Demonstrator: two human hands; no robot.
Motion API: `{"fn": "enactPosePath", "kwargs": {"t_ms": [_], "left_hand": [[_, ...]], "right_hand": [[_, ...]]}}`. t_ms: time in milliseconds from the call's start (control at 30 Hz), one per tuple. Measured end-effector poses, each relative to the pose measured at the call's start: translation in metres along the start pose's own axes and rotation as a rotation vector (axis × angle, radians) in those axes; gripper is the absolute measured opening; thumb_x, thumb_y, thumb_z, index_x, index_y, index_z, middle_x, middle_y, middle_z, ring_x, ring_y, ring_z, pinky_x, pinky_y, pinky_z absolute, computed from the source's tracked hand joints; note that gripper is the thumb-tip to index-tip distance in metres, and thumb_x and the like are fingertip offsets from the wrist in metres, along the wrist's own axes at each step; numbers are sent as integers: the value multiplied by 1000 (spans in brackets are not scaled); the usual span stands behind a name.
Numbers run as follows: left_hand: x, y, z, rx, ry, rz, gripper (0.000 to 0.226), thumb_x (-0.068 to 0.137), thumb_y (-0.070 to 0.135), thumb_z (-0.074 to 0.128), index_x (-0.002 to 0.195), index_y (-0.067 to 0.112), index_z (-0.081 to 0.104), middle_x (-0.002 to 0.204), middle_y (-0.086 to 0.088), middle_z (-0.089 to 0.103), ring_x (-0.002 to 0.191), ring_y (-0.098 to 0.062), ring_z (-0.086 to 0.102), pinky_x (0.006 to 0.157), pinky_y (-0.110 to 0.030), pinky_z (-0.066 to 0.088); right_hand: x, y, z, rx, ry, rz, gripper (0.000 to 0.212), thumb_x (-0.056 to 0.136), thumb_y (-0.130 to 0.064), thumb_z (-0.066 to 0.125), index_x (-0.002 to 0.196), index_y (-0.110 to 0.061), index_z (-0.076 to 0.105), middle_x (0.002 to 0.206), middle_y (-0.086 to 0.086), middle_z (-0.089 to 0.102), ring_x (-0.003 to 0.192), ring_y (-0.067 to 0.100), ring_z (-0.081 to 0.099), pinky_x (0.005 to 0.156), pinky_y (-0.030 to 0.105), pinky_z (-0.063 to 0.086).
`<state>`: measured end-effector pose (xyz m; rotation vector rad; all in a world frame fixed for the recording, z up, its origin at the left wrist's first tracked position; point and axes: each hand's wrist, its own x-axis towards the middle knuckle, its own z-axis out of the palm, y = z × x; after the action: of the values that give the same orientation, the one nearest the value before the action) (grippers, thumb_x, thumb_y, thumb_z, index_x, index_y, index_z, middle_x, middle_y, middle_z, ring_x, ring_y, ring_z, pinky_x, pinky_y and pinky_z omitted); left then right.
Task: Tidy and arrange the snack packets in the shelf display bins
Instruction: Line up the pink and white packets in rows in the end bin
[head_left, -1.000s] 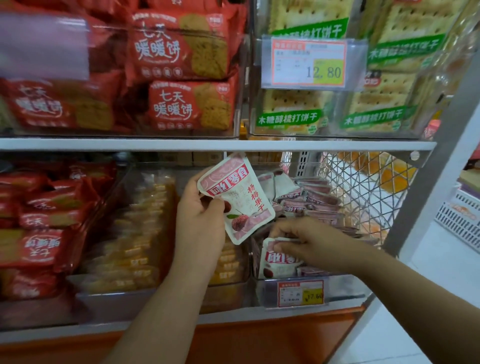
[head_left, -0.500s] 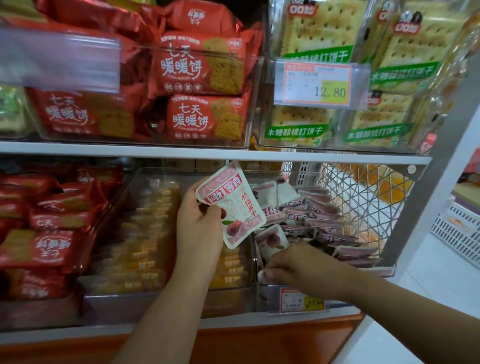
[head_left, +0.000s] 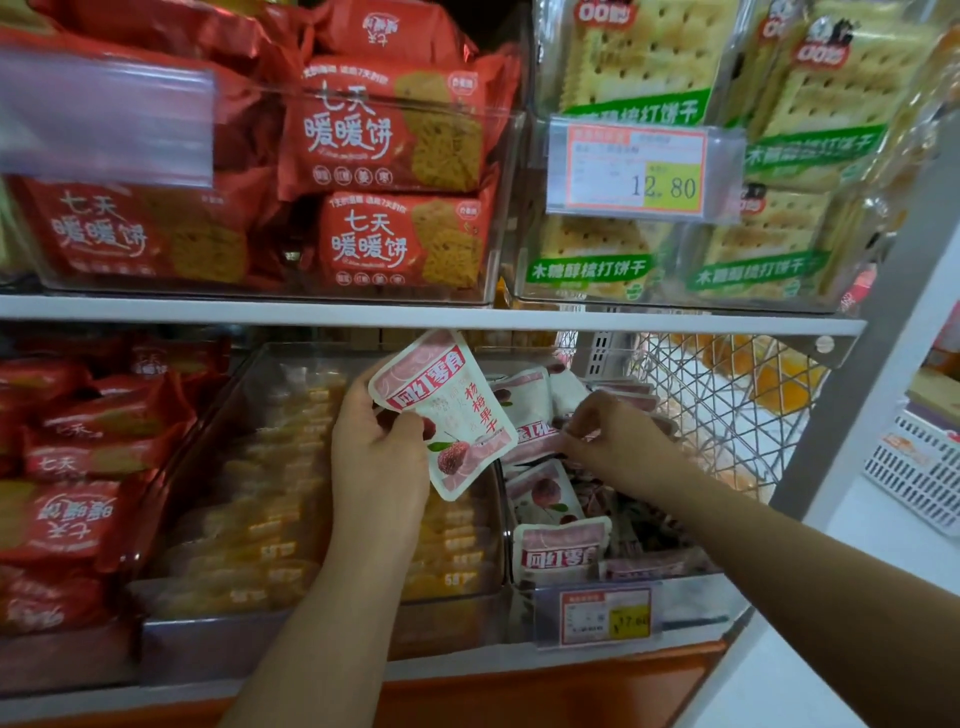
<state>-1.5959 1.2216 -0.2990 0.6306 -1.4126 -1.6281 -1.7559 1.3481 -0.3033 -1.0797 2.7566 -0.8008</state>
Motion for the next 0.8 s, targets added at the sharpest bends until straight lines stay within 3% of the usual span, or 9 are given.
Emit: {"fn": "enactPosePath", "kwargs": {"t_ms": [67, 167, 300, 400, 500, 567, 633, 700, 800], "left_hand": [[1, 0, 0, -8, 7, -3, 33, 92, -3, 48, 110, 23, 58, 100, 10, 66, 85, -7, 62, 51, -7, 45], [2, -1, 0, 30, 5, 3, 31, 93, -1, 49, 109, 24, 57, 100, 9, 65, 88, -10, 62, 50, -5, 44], [3, -4, 0, 57, 1, -3, 28, 93, 4, 51, 113, 24, 57, 104, 8, 66, 89, -10, 64, 49, -6, 44], [7, -5, -3, 12, 17, -38, 27, 93, 5, 53, 113, 23, 59, 103, 5, 67, 79, -5, 66, 52, -12, 48], [7, -3, -5, 27, 6, -68, 25, 94, 11, 53, 113, 24, 61, 100, 5, 68, 80, -7, 66, 58, -20, 53], [5, -3, -4, 89, -23, -80, 23, 95, 15, 53, 114, 24, 61, 96, 9, 67, 78, -6, 62, 53, -14, 51], [1, -3, 0, 124, -52, -118, 25, 95, 17, 53, 118, 23, 60, 97, 8, 65, 76, -5, 61, 45, -10, 47], [-3, -5, 3, 109, -64, -160, 26, 94, 18, 55, 119, 23, 60, 93, 4, 67, 74, -9, 65, 48, -17, 51], [-5, -7, 4, 76, -70, -203, 16, 93, 20, 57, 107, 24, 64, 83, 3, 69, 69, -12, 70, 61, -32, 58]], "right_hand": [[12, -1, 9, 141, 44, 82, 33, 82, -31, 68, 93, -3, 56, 87, 10, 60, 83, 19, 57, 64, 26, 41], [27, 2, 22, 287, 2, 147, 45, 79, -36, 71, 106, -2, 63, 95, 11, 65, 86, 21, 60, 61, 21, 38], [25, -4, 18, 390, -14, 157, 24, 83, -31, 69, 85, -7, 63, 75, 7, 60, 69, 13, 53, 46, 10, 34], [4, -7, 3, 410, 121, 111, 22, 87, -26, 65, 98, -7, 65, 77, 3, 65, 58, 11, 55, 50, 20, 41], [-25, -3, -9, 428, 295, -25, 18, 88, -17, 62, 106, -19, 63, 83, -1, 68, 49, 11, 61, 45, 19, 47], [-42, 1, -14, 434, 342, -115, 26, 87, -10, 63, 108, -25, 63, 108, -1, 62, 53, 7, 65, 50, 18, 51], [-55, 3, -15, 401, 329, -177, 32, 85, -4, 63, 104, -30, 64, 116, -7, 58, 64, 2, 67, 59, 14, 52], [-65, 2, -13, 361, 283, -217, 39, 83, -1, 65, 101, -35, 66, 117, -15, 59, 87, 1, 65, 70, 13, 52], [-73, 2, -9, 423, 217, -241, 43, 82, 3, 63, 96, -38, 68, 114, -21, 59, 100, 7, 60, 83, 30, 55]]}}
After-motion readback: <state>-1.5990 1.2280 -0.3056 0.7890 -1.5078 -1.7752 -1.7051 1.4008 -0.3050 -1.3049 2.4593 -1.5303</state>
